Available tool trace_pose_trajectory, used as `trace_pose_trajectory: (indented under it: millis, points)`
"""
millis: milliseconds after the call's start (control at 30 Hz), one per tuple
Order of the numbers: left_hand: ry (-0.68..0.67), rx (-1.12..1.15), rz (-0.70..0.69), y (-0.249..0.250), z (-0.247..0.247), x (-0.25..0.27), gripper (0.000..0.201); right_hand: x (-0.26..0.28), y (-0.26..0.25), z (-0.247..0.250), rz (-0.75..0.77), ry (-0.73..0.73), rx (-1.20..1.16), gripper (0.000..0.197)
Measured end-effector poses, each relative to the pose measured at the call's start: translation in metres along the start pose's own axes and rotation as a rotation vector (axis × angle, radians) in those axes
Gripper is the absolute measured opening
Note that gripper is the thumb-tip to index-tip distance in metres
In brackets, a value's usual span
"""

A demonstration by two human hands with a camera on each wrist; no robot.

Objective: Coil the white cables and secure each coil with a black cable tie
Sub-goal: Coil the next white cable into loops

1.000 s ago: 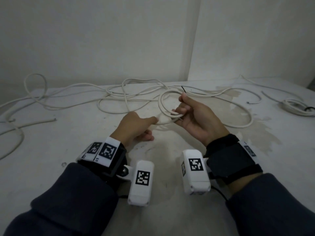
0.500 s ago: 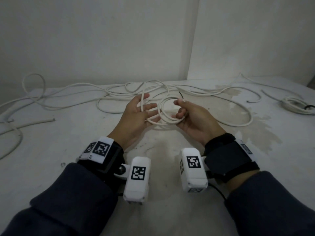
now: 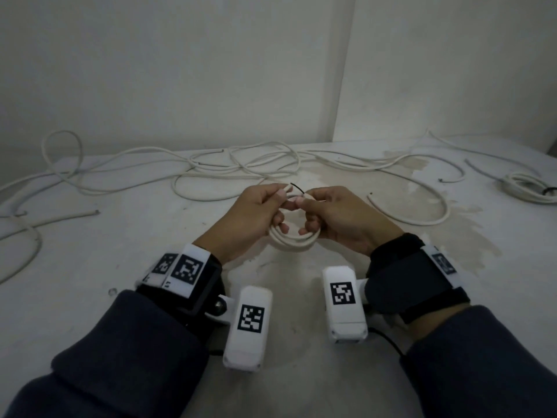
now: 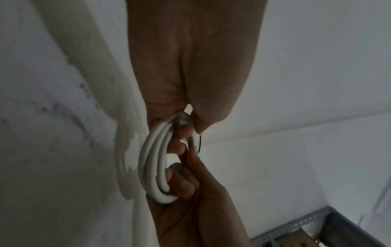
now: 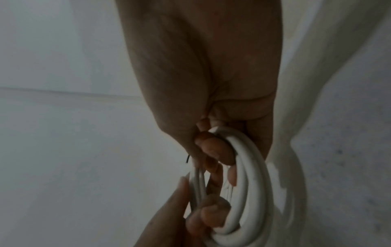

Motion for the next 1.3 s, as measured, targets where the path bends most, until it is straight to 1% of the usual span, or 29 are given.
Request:
trace_pose_trajectory:
  millis: [67,100,133,200,233,267,333,433,500,567,667,733,767,833,900,1000,1033,1100,1133,1167,1200,1233,1300]
  points:
    - [0.015,-0.114,-0.019,0.002,-0.001,-0.002,0.027,0.001,-0.002,-0.002,0.016,0.004,0.024,0.003]
    - [0.026,-0.143,-0.022,0.003,-0.001,-0.003,0.028,0.002,-0.003,-0.002,0.029,0.003,0.016,0.011]
    - [0.039,-0.154,-0.024,0.005,-0.001,-0.003,0.030,0.003,-0.005,-0.002,0.042,-0.008,0.011,0.023]
    - [0.059,-0.133,-0.017,0.009,0.000,-0.003,0.030,0.006,-0.008,-0.002,0.093,-0.051,0.041,0.044]
    - [0.058,-0.116,-0.010,0.011,0.001,-0.003,0.029,0.008,-0.009,-0.003,0.115,-0.073,0.073,0.049]
    - [0.047,-0.105,-0.007,0.013,0.001,-0.002,0.028,0.010,-0.010,-0.004,0.122,-0.089,0.097,0.050]
    - [0.005,-0.110,-0.011,0.016,0.003,0.000,0.029,0.010,-0.010,-0.006,0.121,-0.104,0.113,0.040]
    - [-0.054,-0.078,-0.032,0.017,0.005,0.002,0.030,0.010,-0.010,-0.004,0.156,-0.046,0.154,0.027]
    - [-0.075,-0.038,-0.041,0.018,0.005,0.003,0.032,0.011,-0.012,-0.002,0.176,-0.026,0.170,0.024]
    - [-0.094,-0.021,-0.038,0.018,0.005,0.003,0.033,0.010,-0.011,-0.002,0.165,-0.038,0.171,0.022]
    - [-0.119,0.029,0.012,0.018,0.004,0.002,0.032,0.010,-0.010,-0.003,0.144,-0.042,0.184,0.021]
    - [-0.146,-0.034,0.037,0.018,0.002,0.001,0.027,0.010,-0.010,-0.004,0.146,-0.036,0.212,0.017]
    - [-0.154,-0.115,0.025,0.017,0.001,0.001,0.025,0.009,-0.010,-0.004,0.149,-0.037,0.224,0.015]
    - [-0.137,-0.262,-0.045,0.017,-0.001,0.001,0.023,0.010,-0.009,-0.004,0.157,-0.023,0.250,0.015]
    - [-0.099,-0.316,-0.107,0.017,0.001,0.000,0.020,0.011,-0.010,-0.004,0.177,0.017,0.309,0.016]
    - [-0.061,-0.384,-0.189,0.019,0.004,0.000,0.019,0.011,-0.015,0.000,0.255,0.147,0.489,0.019]
    - [-0.049,-0.414,-0.225,0.020,0.005,0.000,0.019,0.010,-0.017,0.003,0.297,0.207,0.572,0.022]
    - [-0.023,-0.462,-0.303,0.023,0.005,0.000,0.021,0.007,-0.017,0.011,0.370,0.403,0.738,0.033]
    - [-0.009,-0.467,-0.334,0.024,0.005,0.000,0.021,0.009,-0.019,0.012,0.383,0.458,0.727,0.034]
    - [0.001,-0.454,-0.356,0.025,0.005,0.000,0.020,0.012,-0.019,0.012,0.393,0.448,0.664,0.031]
    - [0.006,-0.425,-0.374,0.027,0.004,0.000,0.018,0.014,-0.020,0.011,0.411,0.394,0.598,0.030]
    - [0.008,-0.388,-0.389,0.029,0.003,0.001,0.018,0.013,-0.019,0.011,0.440,0.313,0.534,0.032]
    - [0.017,-0.323,-0.416,0.032,0.001,0.002,0.018,0.015,-0.019,0.009,0.427,0.133,0.363,0.036]
Point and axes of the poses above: each hand's wrist, its own x-axis away from the middle knuckle, its own z-axis out of the back of the hand, y = z × x, the point moved 2 cm from there along -x, towards the middle knuckle, and after that the axes turned 14 degrees about -z, right-handed, at the moved point
